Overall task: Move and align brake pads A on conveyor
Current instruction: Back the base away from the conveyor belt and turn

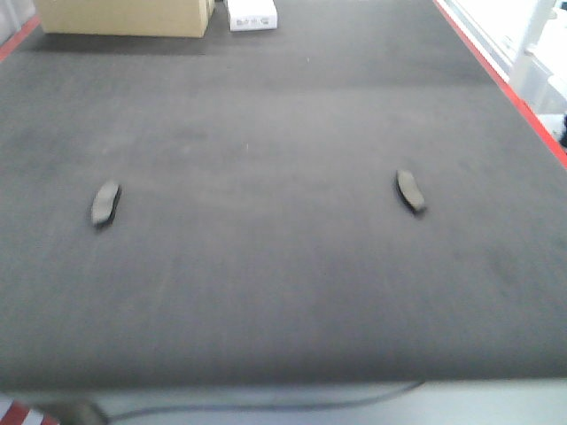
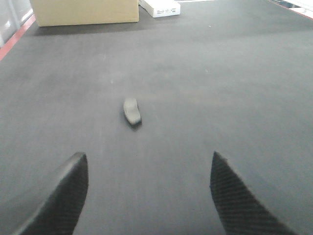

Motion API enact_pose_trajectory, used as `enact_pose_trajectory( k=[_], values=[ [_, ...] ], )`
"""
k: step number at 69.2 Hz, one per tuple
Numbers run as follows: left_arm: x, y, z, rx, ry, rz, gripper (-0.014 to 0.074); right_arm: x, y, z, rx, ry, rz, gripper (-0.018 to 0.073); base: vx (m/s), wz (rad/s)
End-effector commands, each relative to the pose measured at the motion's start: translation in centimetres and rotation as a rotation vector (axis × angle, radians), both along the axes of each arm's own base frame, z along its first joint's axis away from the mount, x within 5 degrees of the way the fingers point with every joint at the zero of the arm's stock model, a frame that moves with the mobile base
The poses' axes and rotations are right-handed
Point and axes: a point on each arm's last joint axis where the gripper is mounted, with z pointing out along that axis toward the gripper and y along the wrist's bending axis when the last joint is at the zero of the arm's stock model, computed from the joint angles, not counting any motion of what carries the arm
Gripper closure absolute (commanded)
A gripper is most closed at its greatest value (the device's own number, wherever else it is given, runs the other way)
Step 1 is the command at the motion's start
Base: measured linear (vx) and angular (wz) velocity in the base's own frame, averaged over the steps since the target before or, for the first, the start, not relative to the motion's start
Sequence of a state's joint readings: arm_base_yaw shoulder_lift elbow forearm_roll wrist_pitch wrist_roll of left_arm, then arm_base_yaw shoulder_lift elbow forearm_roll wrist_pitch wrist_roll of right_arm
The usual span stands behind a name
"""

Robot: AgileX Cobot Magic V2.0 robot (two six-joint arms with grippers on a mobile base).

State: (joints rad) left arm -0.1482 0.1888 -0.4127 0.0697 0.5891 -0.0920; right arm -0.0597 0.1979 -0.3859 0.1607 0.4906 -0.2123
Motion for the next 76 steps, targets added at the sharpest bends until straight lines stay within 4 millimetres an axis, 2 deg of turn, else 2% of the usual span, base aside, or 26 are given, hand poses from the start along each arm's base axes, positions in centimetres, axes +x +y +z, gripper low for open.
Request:
enact_pose_trajectory(
  k=[1,50,63,76],
  values=[
    [0.22,-0.11,1.25,-0.017,-0.077,-0.01,0.0083,0.08,-0.12,1.45,-0.008,-0.093,-0.015,0.0125,-0.5,-0.02],
    [0.2,-0.11,1.25,-0.017,-0.077,-0.01,0.0083,0.08,-0.12,1.44,-0.008,-0.093,-0.015,0.0125,-0.45,0.0],
    [0.2,-0.11,1.25,-0.017,-0.077,-0.01,0.0083,0.08,-0.12,1.44,-0.008,-0.093,-0.015,0.0125,-0.31,-0.42],
    [0.2,-0.11,1.25,-0.017,-0.077,-0.01,0.0083,0.08,-0.12,1.44,-0.008,-0.093,-0.015,0.0125,-0.26,-0.85]
  ],
)
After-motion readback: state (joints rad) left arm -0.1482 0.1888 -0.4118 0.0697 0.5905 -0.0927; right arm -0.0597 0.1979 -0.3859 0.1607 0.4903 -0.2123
